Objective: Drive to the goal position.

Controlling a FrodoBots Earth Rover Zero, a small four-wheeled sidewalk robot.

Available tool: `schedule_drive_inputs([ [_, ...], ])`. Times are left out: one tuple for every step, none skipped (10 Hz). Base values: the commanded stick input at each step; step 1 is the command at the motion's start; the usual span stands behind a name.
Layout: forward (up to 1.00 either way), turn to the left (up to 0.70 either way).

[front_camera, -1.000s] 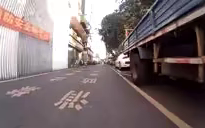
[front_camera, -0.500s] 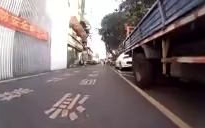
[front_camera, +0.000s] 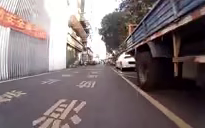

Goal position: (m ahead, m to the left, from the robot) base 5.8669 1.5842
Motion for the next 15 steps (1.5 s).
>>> schedule_drive_inputs([
  [0.45, 0.00],
  [0.45, 0.00],
  [0.45, 0.00],
  [0.45, 0.00],
  [0.45, 0.00],
  [0.45, 0.00],
  [0.45, 0.00],
  [0.45, 0.00],
  [0.45, 0.00],
  [0.45, 0.00],
  [0.45, 0.00],
  [0.45, 0.00],
  [0.45, 0.00],
  [0.45, 0.00],
  [0.45, 0.00],
])
